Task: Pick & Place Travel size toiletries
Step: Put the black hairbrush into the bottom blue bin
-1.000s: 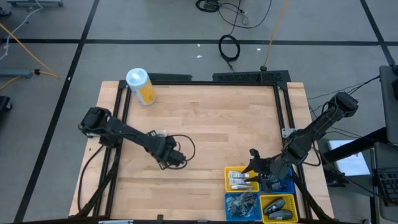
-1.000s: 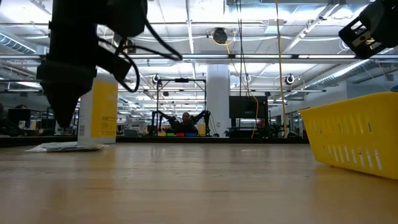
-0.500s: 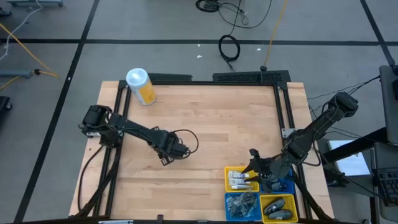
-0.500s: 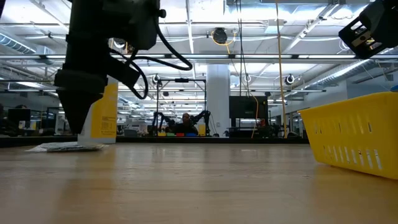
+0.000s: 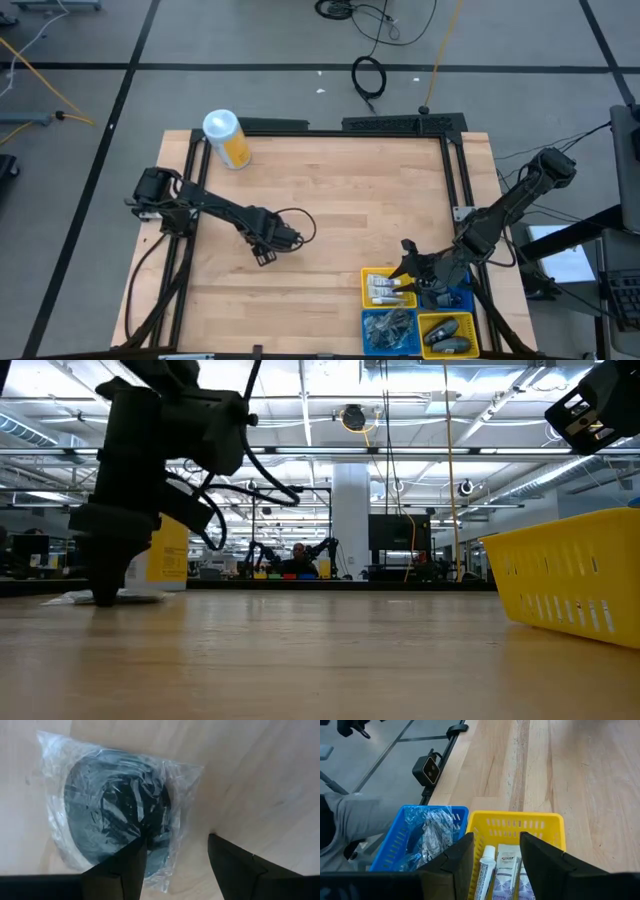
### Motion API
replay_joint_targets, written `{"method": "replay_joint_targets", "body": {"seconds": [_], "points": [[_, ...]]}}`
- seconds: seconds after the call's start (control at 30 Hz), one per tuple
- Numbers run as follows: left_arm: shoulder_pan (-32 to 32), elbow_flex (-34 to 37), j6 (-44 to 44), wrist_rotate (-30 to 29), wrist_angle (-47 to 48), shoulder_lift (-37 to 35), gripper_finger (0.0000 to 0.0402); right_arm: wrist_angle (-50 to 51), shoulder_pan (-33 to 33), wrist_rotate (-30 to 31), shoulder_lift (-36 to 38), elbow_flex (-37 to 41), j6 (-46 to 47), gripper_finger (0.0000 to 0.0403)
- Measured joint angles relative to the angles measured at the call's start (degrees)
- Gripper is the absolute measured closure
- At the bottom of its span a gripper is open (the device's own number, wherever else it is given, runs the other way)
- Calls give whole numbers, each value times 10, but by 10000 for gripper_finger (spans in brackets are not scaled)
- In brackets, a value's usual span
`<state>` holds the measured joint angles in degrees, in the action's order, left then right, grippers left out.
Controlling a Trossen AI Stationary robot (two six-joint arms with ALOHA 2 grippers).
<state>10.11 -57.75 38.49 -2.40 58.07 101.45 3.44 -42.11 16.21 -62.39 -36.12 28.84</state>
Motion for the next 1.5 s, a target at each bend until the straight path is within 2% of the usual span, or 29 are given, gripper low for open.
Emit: {"method": "replay_joint_targets", "body": {"seconds": [0.17,0.23,0.33,0.47,0.5,0.7,0.9,1.2,1.5], "points": [[-8,45,-13,8,-64,-6,195,0,0,0,0,0,0,250],[-10,50,-9,8,-63,-6,209,-1,0,0,0,0,0,250],[-11,47,-9,-6,-51,-4,263,0,0,0,0,0,0,250],[-11,39,-8,-16,-37,-2,370,-1,0,1,0,0,0,250],[-11,39,-7,-17,-37,-2,384,-1,0,1,0,0,0,250],[-9,37,13,-20,-36,-6,397,-2,0,1,0,0,-8,252],[11,10,38,-41,-31,-56,401,-2,0,1,0,0,-11,253],[91,-49,84,-137,-23,-148,401,-2,0,2,0,0,-13,255],[167,-104,108,-236,-29,-163,401,-2,0,3,0,0,-13,254]]}}
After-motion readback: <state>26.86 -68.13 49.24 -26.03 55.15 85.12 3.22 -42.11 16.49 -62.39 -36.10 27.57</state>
